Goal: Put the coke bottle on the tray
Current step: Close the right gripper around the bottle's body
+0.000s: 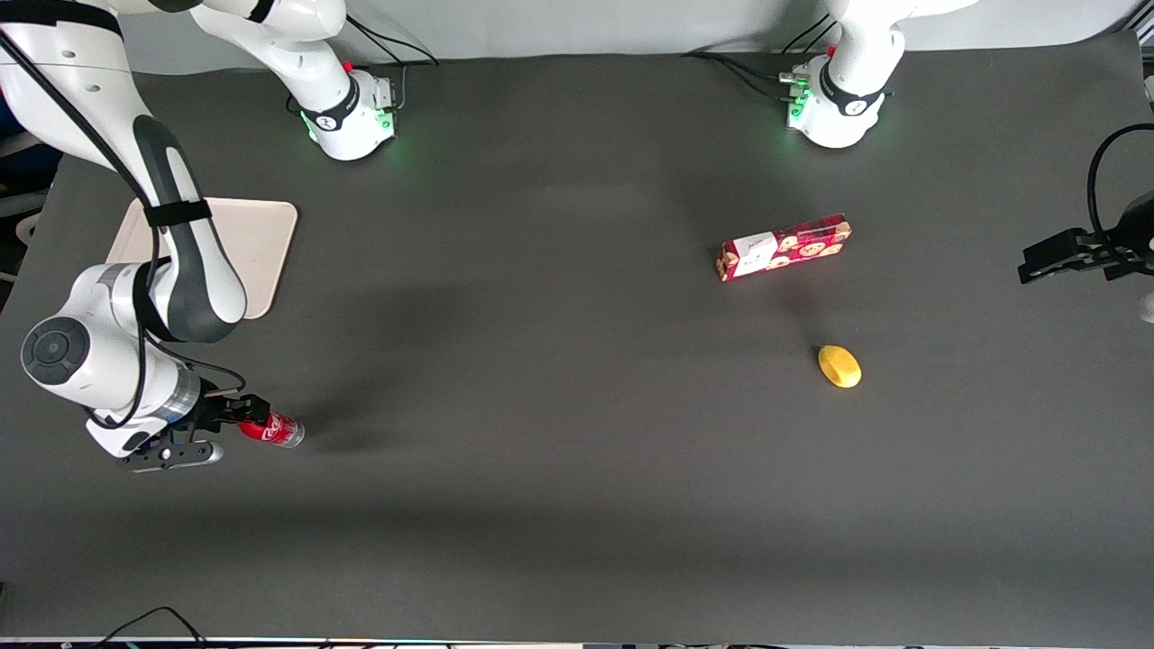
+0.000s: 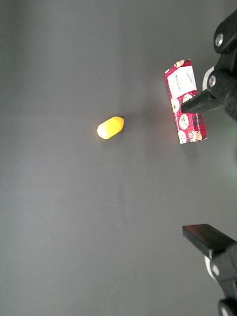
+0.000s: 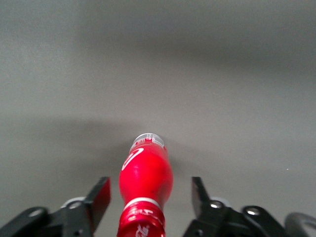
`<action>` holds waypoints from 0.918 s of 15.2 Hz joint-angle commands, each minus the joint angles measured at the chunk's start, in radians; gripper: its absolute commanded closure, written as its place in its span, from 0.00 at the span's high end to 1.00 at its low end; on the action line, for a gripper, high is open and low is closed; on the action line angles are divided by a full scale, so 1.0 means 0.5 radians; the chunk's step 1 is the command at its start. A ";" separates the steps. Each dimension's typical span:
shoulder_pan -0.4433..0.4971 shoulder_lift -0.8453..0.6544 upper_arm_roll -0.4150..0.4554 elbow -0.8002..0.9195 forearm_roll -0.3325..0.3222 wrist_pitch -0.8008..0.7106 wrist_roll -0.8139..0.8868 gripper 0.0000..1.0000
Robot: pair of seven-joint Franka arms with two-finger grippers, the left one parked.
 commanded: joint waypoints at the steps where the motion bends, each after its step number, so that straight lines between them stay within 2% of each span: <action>1: -0.017 -0.085 0.017 -0.092 -0.027 -0.019 -0.012 0.71; 3: -0.017 -0.091 0.017 -0.098 -0.027 -0.019 -0.003 0.70; 6: -0.010 -0.091 0.017 -0.086 -0.027 -0.019 0.043 0.43; 10: -0.007 -0.085 0.017 -0.074 -0.024 -0.019 0.046 0.18; 12: -0.007 -0.085 0.017 -0.071 -0.015 -0.019 0.074 0.00; 14: 0.002 -0.103 0.017 -0.055 -0.012 -0.031 0.141 0.00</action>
